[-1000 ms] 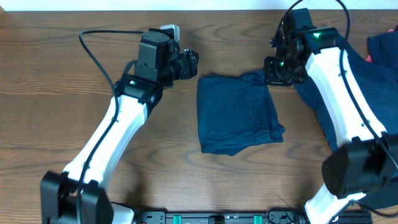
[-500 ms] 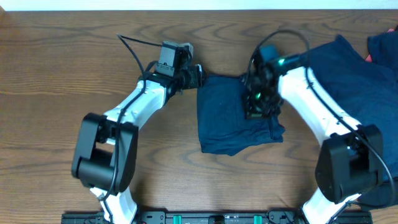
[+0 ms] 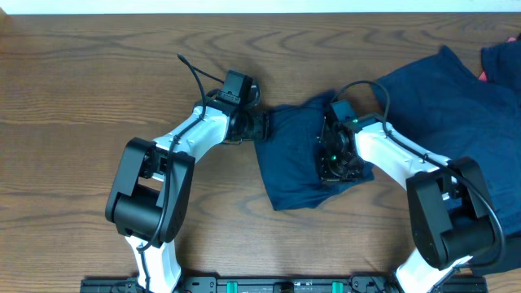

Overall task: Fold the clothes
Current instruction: 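Grasp the folded trousers' left edge with the left gripper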

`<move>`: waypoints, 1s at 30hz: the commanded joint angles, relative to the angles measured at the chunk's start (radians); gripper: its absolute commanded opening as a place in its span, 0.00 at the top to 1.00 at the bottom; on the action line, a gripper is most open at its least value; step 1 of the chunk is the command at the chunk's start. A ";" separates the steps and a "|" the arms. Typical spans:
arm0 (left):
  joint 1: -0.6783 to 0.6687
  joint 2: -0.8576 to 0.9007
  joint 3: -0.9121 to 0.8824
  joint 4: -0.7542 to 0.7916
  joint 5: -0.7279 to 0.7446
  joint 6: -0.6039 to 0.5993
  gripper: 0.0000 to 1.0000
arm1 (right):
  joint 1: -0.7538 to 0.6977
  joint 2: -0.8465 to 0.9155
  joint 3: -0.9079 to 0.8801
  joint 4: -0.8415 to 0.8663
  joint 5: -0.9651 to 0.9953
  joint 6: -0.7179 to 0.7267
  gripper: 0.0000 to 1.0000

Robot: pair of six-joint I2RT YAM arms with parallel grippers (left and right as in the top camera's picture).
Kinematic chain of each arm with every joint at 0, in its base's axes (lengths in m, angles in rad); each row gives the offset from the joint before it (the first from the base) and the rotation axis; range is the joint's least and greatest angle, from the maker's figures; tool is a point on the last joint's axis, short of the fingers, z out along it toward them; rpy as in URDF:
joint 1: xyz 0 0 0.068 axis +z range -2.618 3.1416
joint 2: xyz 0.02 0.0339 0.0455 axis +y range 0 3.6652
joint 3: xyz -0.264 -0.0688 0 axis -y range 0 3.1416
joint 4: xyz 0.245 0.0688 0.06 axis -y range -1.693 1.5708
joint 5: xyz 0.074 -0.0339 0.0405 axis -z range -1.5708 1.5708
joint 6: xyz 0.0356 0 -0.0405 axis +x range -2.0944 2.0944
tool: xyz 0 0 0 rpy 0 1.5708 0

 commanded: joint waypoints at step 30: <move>0.016 -0.319 -0.010 -0.064 0.084 0.232 0.02 | -0.100 -0.154 0.076 0.309 0.301 -0.053 0.53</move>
